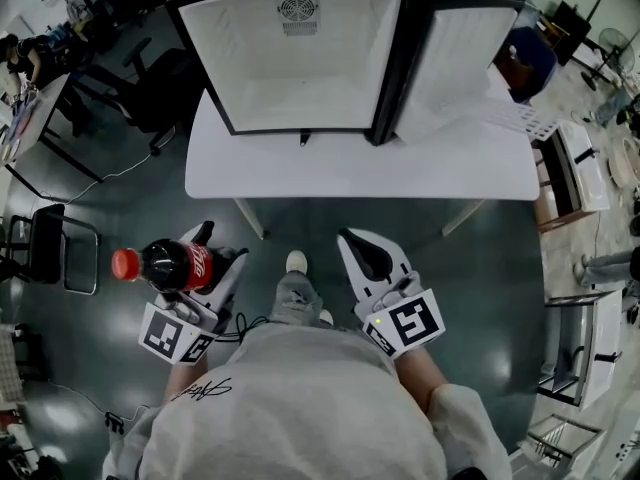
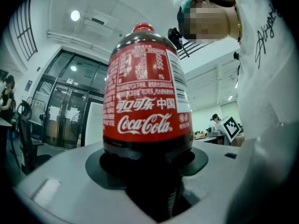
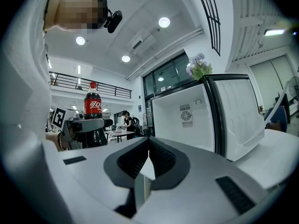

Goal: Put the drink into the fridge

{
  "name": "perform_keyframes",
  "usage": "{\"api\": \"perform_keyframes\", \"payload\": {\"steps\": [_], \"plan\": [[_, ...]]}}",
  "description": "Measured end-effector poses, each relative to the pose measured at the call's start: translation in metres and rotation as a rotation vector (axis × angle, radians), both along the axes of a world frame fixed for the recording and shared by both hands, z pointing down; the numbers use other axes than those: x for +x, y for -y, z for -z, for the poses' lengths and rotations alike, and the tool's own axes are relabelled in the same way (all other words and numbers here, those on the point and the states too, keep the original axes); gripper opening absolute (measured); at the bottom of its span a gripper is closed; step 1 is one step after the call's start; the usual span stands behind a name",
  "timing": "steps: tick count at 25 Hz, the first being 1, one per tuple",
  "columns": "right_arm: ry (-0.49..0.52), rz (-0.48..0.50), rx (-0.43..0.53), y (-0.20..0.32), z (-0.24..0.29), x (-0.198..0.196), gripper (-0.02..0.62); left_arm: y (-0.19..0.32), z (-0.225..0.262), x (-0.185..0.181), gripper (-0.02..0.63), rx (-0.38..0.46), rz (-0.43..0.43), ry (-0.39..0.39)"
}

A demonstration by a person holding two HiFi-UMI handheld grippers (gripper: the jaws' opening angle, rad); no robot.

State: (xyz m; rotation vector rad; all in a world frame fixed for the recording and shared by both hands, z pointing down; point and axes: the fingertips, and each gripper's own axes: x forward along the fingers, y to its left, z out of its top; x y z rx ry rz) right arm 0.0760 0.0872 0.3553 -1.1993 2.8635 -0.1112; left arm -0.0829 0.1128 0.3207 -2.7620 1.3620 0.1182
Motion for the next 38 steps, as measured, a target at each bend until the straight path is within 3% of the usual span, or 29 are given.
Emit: {"api": "perform_keyframes", "payload": {"steps": [38], "plan": [[-0.012, -0.05, -0.009, 0.151, 0.009, -0.034, 0.014, 0.158, -0.001, -0.02, 0.268, -0.011, -0.094, -0.004]]}}
